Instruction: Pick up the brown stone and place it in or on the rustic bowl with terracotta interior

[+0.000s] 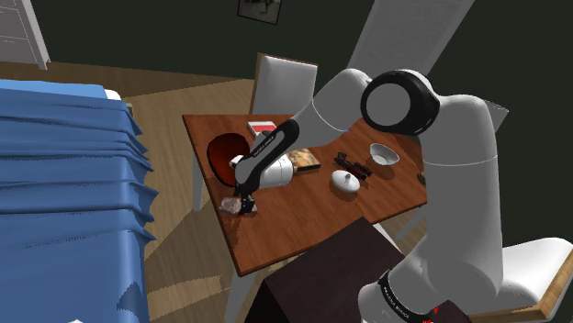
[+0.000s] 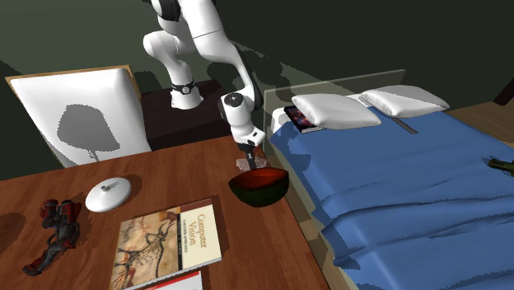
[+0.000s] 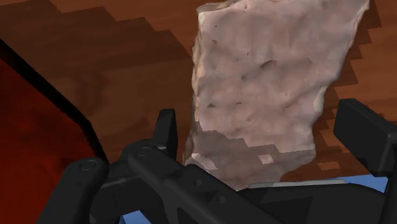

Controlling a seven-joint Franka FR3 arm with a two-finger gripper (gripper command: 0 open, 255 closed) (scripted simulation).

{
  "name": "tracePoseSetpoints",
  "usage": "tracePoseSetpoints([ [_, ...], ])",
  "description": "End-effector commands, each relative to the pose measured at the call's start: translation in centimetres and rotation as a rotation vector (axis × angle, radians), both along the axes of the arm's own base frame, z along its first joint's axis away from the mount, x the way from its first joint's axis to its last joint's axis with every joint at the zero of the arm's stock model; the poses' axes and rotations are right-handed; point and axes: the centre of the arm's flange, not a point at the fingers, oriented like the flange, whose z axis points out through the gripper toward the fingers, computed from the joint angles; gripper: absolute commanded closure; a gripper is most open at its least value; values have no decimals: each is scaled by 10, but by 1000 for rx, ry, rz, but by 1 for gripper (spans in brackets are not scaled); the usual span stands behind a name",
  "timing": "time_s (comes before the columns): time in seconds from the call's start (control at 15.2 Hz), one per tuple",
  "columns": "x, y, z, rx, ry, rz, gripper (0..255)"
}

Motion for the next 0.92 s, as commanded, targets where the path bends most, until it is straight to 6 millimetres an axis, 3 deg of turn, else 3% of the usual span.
tracePoseSetpoints([
  [0.0,1,-4,-2,-3,1,-8,0],
  [0.07,1,-4,-2,-3,1,-8,255],
  [0.66,1,-4,-2,-3,1,-8,255],
  [0.86,1,-4,14,-3,1,-8,255],
])
